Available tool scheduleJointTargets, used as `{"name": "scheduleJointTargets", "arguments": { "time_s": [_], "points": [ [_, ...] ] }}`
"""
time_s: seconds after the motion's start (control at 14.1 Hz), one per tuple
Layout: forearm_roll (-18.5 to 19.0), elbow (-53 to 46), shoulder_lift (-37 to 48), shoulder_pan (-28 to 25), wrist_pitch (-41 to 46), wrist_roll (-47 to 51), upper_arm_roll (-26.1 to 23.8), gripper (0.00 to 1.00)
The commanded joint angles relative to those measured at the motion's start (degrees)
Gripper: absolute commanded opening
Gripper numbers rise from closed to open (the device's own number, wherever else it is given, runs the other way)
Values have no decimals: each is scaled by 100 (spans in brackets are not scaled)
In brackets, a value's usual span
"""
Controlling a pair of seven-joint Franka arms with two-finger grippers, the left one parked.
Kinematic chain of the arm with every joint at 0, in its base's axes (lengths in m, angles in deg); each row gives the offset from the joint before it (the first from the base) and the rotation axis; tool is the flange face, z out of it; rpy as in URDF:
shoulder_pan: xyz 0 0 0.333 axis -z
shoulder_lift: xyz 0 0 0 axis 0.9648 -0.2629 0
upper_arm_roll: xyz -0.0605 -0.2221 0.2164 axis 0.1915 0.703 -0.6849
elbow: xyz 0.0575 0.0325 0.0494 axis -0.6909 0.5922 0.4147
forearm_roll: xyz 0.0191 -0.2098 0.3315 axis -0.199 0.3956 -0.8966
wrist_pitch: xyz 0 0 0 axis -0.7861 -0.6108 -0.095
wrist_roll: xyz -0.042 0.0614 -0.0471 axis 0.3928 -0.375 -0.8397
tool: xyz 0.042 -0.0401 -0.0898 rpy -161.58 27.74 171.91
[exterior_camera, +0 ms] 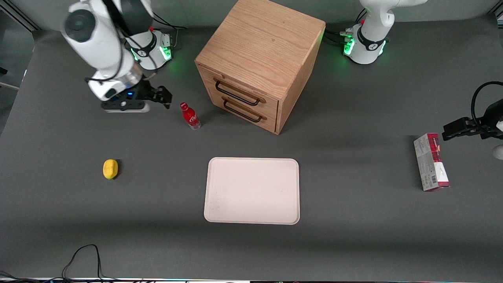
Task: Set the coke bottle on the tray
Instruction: 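Move the right gripper down to the small red Coca-Cola bottle, then close the right gripper around the red bottle's body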
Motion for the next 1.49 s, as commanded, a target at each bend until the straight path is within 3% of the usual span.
{"name": "scheduleJointTargets", "arguments": {
  "time_s": [0.0, 0.21, 0.85, 0.92, 0.99, 1.2, 1.42],
  "points": [
    [-179, 1020, 188, -32, -1242, 206, -160, 100],
    [-372, 1629, -31, -67, -2317, 250, -362, 100],
    [-390, 1639, -594, -155, -2372, 400, -635, 99],
    [-382, 1665, -603, -155, -2328, 391, -635, 93],
    [-382, 1683, -603, -155, -2311, 391, -635, 79],
    [-390, 1683, -603, -155, -2188, 487, -635, 0],
    [-390, 1657, -603, -129, -2135, 505, -626, 0]
  ]
}}
